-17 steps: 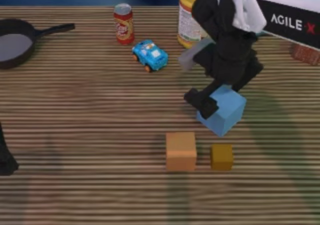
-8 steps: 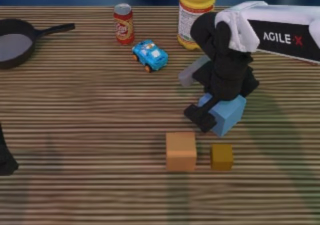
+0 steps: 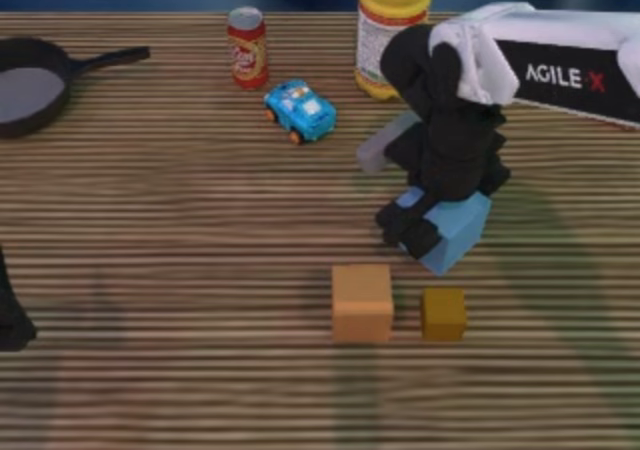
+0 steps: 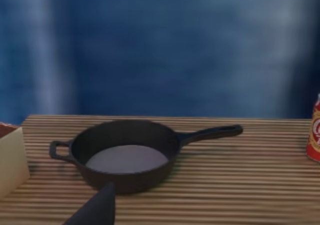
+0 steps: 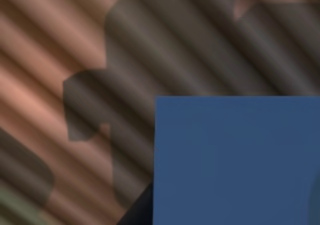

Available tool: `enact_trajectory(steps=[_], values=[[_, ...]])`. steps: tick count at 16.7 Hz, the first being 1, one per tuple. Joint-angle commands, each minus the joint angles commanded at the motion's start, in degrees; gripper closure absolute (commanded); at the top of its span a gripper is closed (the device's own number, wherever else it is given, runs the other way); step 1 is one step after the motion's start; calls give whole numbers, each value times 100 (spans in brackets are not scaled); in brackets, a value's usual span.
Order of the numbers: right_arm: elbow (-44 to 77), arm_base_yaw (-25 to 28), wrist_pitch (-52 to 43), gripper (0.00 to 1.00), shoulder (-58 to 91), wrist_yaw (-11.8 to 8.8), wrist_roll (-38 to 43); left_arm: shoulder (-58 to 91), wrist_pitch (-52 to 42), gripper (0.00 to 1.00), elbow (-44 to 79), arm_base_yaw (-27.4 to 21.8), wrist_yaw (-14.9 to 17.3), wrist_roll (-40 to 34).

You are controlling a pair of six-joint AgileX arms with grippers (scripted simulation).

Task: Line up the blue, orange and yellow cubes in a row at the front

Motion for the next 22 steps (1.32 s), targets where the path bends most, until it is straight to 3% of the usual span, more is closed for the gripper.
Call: enact_trajectory(steps=[4, 5, 14, 22], values=[[0, 0, 0, 98, 0, 0, 0, 0, 0, 0, 0, 0, 0, 0], [0, 0, 0, 100, 0, 0, 0, 0, 0, 0, 0, 0, 0, 0], [22, -11, -32, 100, -38, 0, 3, 0, 0, 0, 0, 0, 0, 0], [963, 33, -1345, 100, -399, -4, -3, 0, 0, 0, 0, 0, 0, 0]])
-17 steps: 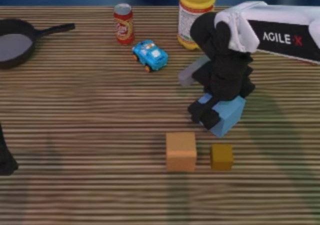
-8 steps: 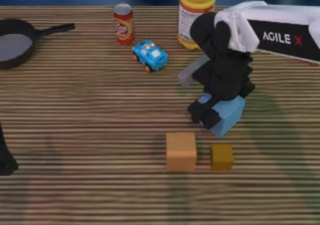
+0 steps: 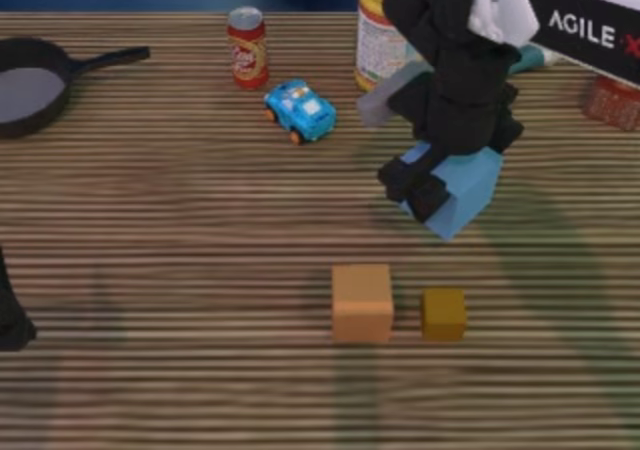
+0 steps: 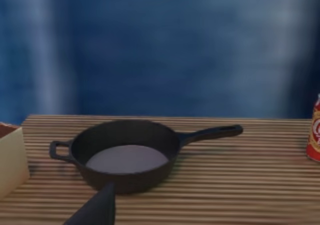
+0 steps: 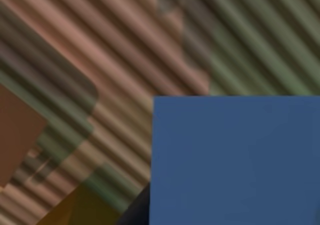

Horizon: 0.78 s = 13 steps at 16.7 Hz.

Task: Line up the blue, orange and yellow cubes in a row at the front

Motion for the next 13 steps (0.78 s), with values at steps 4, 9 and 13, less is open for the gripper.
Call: enact_trajectory(steps=[4, 9, 13], values=[[4, -31, -5, 100, 6, -1, 10, 0, 0, 0, 0, 0, 0, 0], [673, 452, -403, 100, 412, 5, -382, 0, 0, 0, 0, 0, 0, 0], [2177, 1296, -1128, 100, 1117, 10, -1059, 0, 0, 0, 0, 0, 0, 0]])
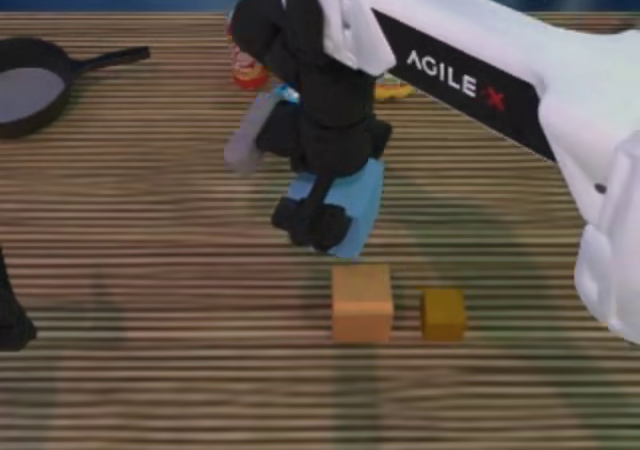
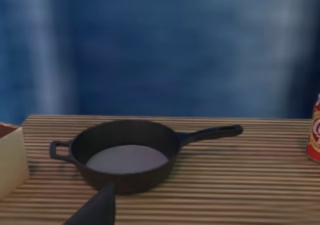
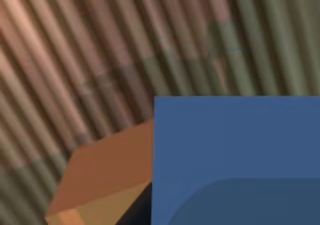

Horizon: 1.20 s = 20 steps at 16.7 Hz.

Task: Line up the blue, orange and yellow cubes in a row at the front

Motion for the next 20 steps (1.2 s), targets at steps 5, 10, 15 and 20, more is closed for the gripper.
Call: enact_trajectory(steps=[5, 10, 15, 20], values=[[1566, 968, -768, 100, 690, 8, -790, 0, 0, 0, 0, 0, 0, 0], [1811, 1169, -912, 100, 811, 14, -955, 0, 0, 0, 0, 0, 0, 0], [1372, 1156, -500, 100, 695, 13, -942, 0, 0, 0, 0, 0, 0, 0], [6, 1159, 571, 100, 526, 7, -939, 0, 0, 0, 0, 0, 0, 0]])
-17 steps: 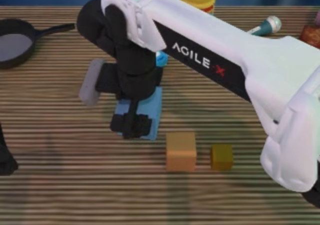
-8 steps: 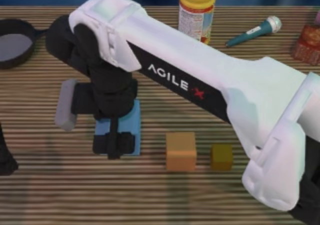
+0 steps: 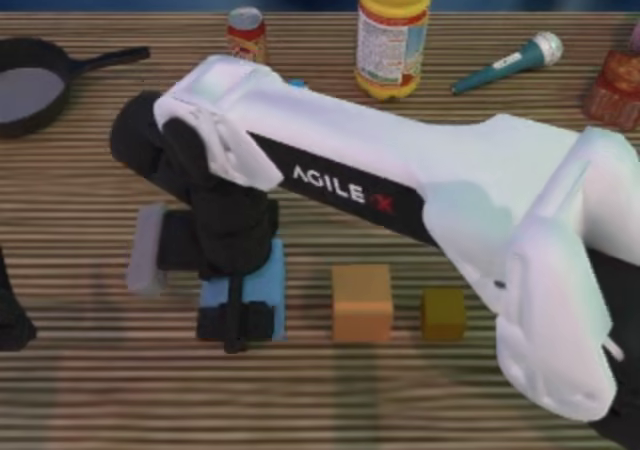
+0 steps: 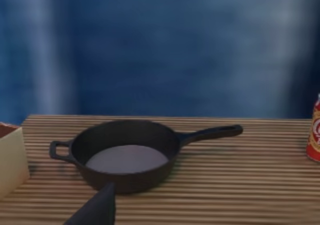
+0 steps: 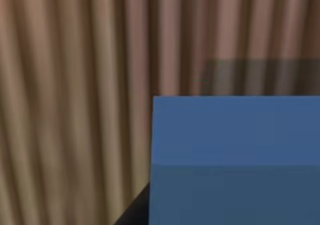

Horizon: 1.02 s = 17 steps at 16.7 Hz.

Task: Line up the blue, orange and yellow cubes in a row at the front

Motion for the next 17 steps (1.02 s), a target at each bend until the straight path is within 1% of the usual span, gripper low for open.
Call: enact_trajectory(steps=[3, 7, 17], values=[[-416, 16, 399, 100, -50, 2, -11, 0, 0, 0, 0, 0, 0, 0], [-435, 17, 418, 100, -52, 2, -12, 0, 0, 0, 0, 0, 0, 0], [-435, 17, 418, 25, -52, 2, -12, 0, 0, 0, 0, 0, 0, 0]])
